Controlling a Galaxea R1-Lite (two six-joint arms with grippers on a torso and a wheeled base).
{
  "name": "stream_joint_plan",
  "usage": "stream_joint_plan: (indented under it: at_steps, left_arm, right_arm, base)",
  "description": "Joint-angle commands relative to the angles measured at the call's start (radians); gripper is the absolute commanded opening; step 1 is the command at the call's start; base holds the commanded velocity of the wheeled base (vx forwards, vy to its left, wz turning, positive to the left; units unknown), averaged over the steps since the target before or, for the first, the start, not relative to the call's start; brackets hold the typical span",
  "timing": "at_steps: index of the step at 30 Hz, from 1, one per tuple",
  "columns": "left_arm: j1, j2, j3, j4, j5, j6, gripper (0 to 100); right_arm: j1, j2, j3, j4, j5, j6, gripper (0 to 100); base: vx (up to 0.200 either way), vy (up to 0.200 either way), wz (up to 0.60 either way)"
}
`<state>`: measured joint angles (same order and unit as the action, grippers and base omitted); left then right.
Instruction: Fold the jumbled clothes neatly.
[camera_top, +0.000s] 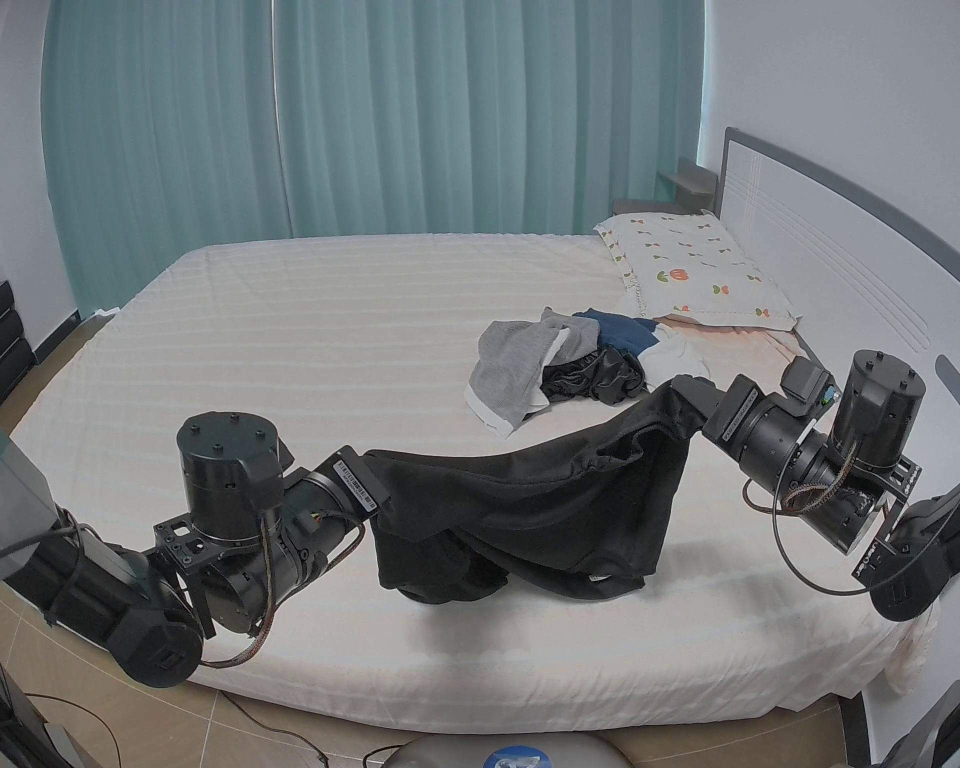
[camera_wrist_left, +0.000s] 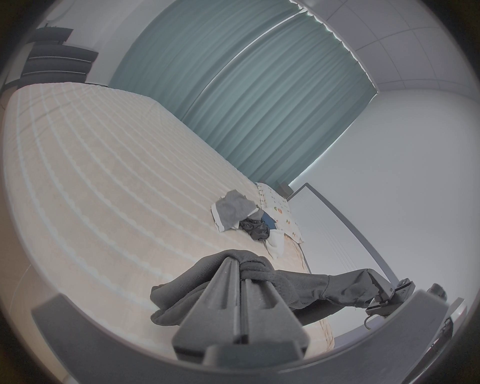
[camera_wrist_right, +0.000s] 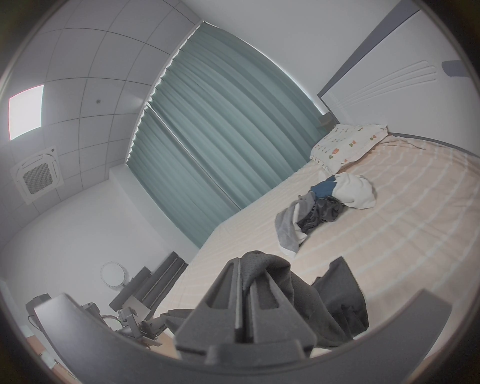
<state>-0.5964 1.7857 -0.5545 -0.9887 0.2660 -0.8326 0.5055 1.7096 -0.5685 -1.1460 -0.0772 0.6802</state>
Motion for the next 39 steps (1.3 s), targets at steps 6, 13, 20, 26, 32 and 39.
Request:
stream_joint_plan:
  at_steps: [6,13,20,26,32,39]
  left_arm:
    - [0.018,-0.052,-0.001,0.001,0.006,0.001,0]
    - [0.029,-0.072,-0.001,0.001,0.006,0.001,0]
    - [0.032,-0.078,-0.001,-0.001,0.007,0.007,0]
    - [0.04,-0.08,-0.001,-0.001,0.007,0.009,0]
    - [0.04,-0.078,-0.001,-0.001,0.007,0.009,0]
    - [0.04,-0.08,0.001,0.001,0.007,0.009,0]
  right_arm:
    - [0.011,0.01,0.004,-0.07,-0.001,-0.001,0]
    - [0.016,0.016,-0.007,-0.113,0.002,-0.005,0]
    - [0.031,0.022,-0.007,-0.172,0.004,-0.011,0]
    - [0.031,0.024,-0.007,-0.173,0.004,-0.014,0]
    - [0.031,0.022,-0.001,-0.173,0.007,-0.014,0]
    - [0.031,0.022,-0.001,-0.175,0.01,-0.011,0]
  base:
    - [0.0,0.2,0.0]
    - [0.0,0.2,0.0]
    - [0.0,0.2,0.0]
    - [0.0,0.2,0.0]
    - [0.0,0.2,0.0]
    - [0.0,0.2,0.0]
